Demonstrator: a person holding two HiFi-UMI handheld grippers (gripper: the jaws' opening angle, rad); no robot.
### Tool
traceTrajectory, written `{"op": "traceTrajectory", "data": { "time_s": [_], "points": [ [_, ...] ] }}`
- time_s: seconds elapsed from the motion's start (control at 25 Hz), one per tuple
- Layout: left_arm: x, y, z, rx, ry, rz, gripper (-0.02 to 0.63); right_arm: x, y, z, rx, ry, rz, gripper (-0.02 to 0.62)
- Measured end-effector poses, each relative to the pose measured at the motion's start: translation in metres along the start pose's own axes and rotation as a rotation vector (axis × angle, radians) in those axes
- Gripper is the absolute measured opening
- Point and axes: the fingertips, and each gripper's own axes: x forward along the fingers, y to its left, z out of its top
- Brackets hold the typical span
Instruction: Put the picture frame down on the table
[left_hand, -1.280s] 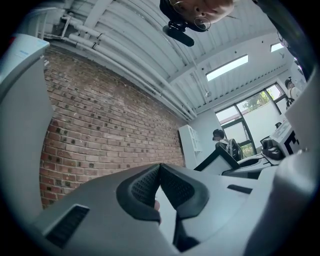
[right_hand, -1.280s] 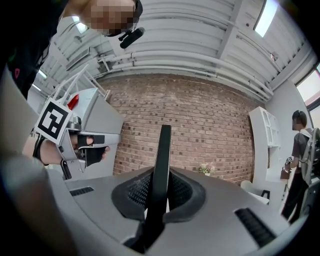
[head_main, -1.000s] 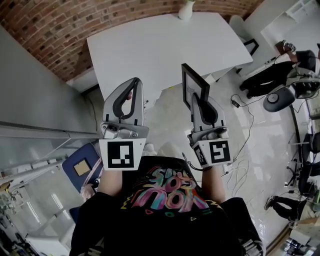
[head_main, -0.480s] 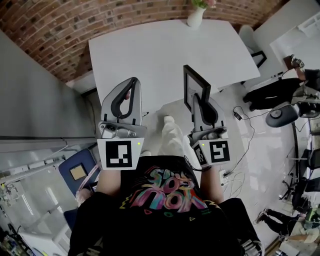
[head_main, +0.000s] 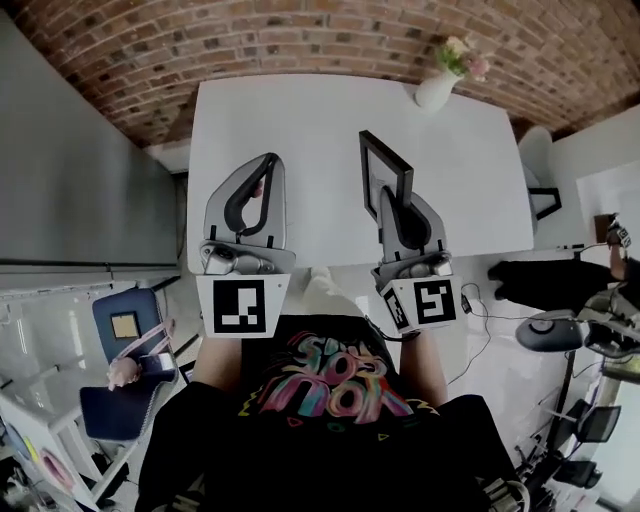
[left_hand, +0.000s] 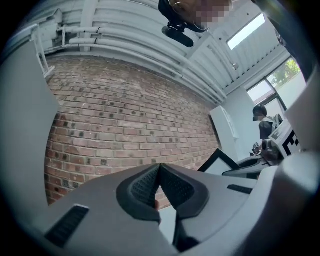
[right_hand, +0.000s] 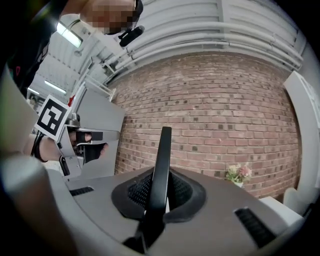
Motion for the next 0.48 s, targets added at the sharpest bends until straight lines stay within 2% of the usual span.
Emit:
{"op": "traceTrajectory", "data": {
  "time_s": [0.24, 0.48],
  "points": [
    [0.055, 0.001, -0.002, 0.03, 0.007, 0.172, 0.023, 0.056, -0.062, 0.002, 0.003, -0.015, 0.16, 0.049],
    [0.085, 0.013, -0.011, 0.039, 0.038, 0.25, 0.023, 0.094, -0.092, 0.005, 0.002, -0.022, 0.231, 0.051]
  ]
}}
